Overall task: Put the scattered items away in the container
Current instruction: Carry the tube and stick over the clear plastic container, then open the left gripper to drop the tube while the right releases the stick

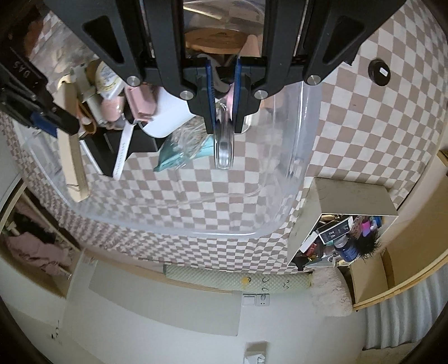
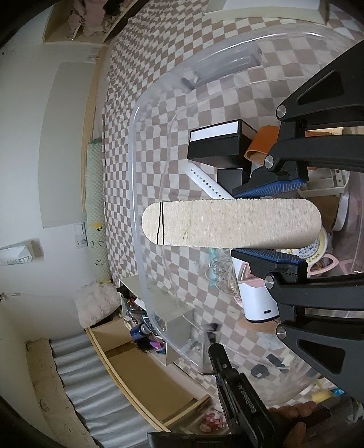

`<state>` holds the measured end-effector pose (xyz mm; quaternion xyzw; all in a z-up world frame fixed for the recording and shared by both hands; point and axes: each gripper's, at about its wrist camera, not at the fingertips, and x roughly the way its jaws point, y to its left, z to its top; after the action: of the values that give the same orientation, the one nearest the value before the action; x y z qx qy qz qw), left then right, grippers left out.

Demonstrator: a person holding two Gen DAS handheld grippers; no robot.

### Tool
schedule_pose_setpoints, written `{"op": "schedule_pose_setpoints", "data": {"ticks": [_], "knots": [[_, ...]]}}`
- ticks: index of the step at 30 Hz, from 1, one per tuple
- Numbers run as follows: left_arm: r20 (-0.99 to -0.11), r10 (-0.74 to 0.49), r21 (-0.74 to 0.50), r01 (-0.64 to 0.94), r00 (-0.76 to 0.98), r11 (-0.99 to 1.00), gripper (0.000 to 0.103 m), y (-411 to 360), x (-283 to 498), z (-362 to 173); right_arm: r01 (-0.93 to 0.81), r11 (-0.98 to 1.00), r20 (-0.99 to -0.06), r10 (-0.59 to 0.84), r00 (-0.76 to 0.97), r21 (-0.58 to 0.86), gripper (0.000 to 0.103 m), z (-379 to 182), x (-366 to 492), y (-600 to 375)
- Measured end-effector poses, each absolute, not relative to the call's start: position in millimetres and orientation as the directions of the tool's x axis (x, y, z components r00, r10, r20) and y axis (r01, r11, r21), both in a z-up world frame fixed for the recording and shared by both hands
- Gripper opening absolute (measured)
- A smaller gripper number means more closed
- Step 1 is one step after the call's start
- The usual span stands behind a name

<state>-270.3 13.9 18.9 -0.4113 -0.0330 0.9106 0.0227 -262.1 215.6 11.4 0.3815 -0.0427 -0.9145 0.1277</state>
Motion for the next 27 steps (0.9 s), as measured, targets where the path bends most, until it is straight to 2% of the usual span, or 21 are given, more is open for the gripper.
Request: {"op": "schedule_pose_setpoints", "data": {"ticks": [5, 23, 27], "knots": [[-0.75, 0.05, -0.05, -0.019, -0.659, -0.999, 0.011, 17.2, -270.5, 17.6, 0.208, -0.964, -0.691, -0.264, -0.673, 0.165, 0.036, 11.6, -263.0, 212.1], [-0.769, 0.085, -0.088, -0.028, -0.634, -0.996, 0.012, 22.8, -271.5, 14.6, 0.215, -0.963, -0.686, -0.266, -0.677, 0.162, 0.035, 15.6, -263.6, 210.8], [-0.769, 0.106, -0.106, -0.038, -0.631, -0.994, 0.026, 25.9, -270.9, 14.9, 0.214, -0.964, -0.691, -0.261, -0.674, 0.155, 0.035, 14.8, -263.8, 209.5]]}}
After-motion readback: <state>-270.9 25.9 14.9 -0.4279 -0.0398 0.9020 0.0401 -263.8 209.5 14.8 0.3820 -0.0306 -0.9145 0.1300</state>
